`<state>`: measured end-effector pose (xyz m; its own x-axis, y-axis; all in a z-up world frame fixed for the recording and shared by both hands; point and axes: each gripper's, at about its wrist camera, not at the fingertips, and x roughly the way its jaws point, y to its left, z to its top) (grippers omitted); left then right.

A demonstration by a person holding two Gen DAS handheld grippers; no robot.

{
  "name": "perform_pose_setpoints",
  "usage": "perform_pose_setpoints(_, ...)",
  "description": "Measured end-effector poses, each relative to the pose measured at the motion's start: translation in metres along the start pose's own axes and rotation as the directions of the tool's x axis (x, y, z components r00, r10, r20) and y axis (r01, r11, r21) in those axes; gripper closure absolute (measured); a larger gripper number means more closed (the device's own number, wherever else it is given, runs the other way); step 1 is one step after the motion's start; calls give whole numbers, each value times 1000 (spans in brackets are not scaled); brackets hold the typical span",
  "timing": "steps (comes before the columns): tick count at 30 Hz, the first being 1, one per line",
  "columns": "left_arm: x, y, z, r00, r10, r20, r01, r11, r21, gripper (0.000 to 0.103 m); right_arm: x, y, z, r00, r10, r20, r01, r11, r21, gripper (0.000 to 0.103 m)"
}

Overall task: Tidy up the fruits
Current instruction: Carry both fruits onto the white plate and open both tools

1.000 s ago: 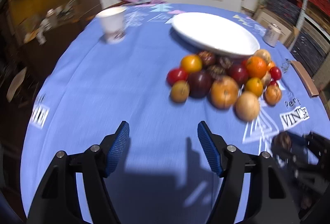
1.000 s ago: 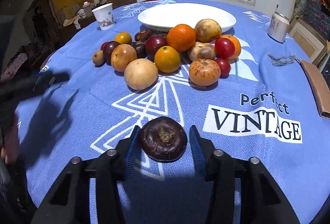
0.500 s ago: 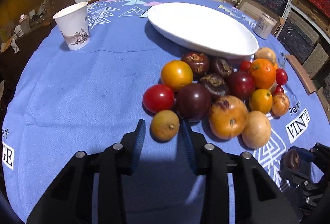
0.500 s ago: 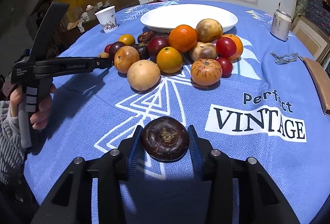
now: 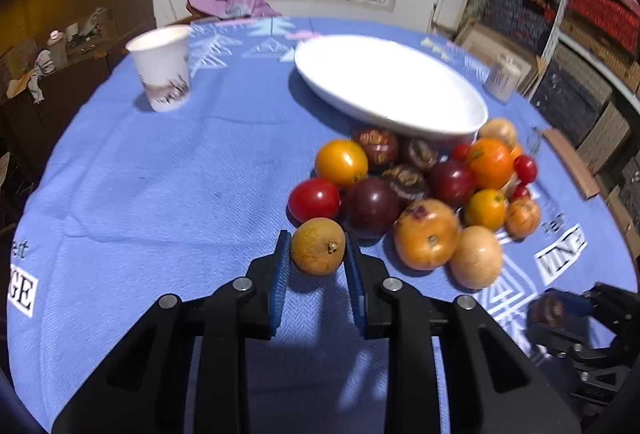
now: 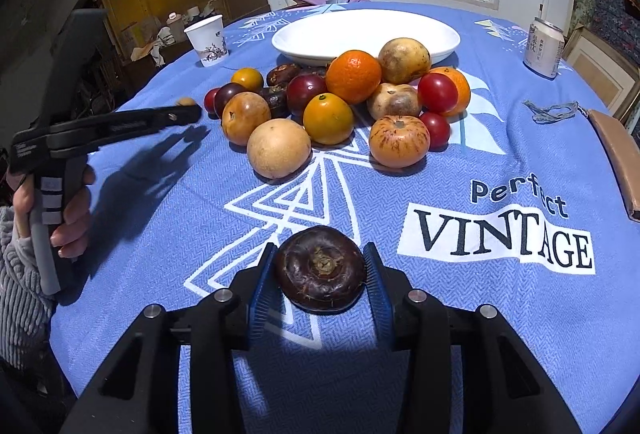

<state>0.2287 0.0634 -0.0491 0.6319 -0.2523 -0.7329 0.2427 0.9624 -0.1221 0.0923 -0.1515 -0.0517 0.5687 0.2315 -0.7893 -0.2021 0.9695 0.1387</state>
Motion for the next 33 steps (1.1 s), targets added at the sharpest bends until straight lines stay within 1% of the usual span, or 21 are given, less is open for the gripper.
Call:
perform_pose_setpoints(3,-16,-3,9,1000,7,27,-8,1000,6,77,-4,-7,5,999,30,-11,-30,999,30,59)
perform_pose_setpoints(5,-24,-8,25,999,30,38,-30,999,23,77,-15,-9,17,1000,20,5,-20,1000,17,59)
perform_pose_setpoints(8,-34,-16,61,997,41,73,-43,998,36,77,-43,-15,59,996,-12,84,14,1000,-17,59)
perform_pose_setpoints(9,-36,-21,77,995,43,91,-47,998,42,77,-52,-18,82,992,-29,123,32,999,-21,59)
perform_pose_setpoints(11,-32,-29,103,993,41,107,-46,998,48,77,-57,-24,117,985,-55,163,58,998,-17,59)
perform_pose_setpoints(13,-23,-34,122,994,33,105,-38,998,46,77,-45,-36,160,981,-76,176,75,997,10,59)
perform_pose_setpoints(14,-12,-38,135,995,27,95,-31,999,42,77,-38,-41,173,981,-84,172,81,996,24,59)
perform_pose_setpoints(15,-3,-40,142,996,26,88,-29,999,36,77,-19,-49,195,983,-100,156,95,995,39,59)
perform_pose_setpoints(17,24,-42,157,998,17,54,-18,999,28,77,10,-58,216,986,-115,125,108,992,59,59)
perform_pose_setpoints(19,57,-42,165,1000,21,9,-21,1000,16,77,51,-73,237,991,-116,67,109,990,91,59)
perform_pose_setpoints(21,86,-40,169,999,26,-40,-26,1000,2,77,85,-88,247,994,-110,13,107,986,127,59)
perform_pose_setpoints(23,118,-35,167,995,30,-94,-32,999,-13,77,107,-96,250,993,-116,-15,117,985,126,59)
perform_pose_setpoints(26,142,-34,166,992,36,-123,-35,999,3,77,125,-97,253,992,-123,-31,126,988,94,59)
perform_pose_setpoints(29,154,-34,166,989,36,-143,-34,999,14,77,136,-98,253,990,-136,-35,138,988,73,58)
perform_pose_setpoints(31,156,-33,165,990,30,-139,-29,1000,10,73,144,-100,251,988,-139,-62,143,988,65,58)
perform_pose_setpoints(32,157,-33,164,990,26,-138,-25,1000,9,66,146,-102,251,988,-134,-72,139,988,70,58)
perform_pose_setpoints(33,156,-33,164,991,19,-136,-18,1000,4,63,146,-104,250,989,-133,-67,138,987,78,58)
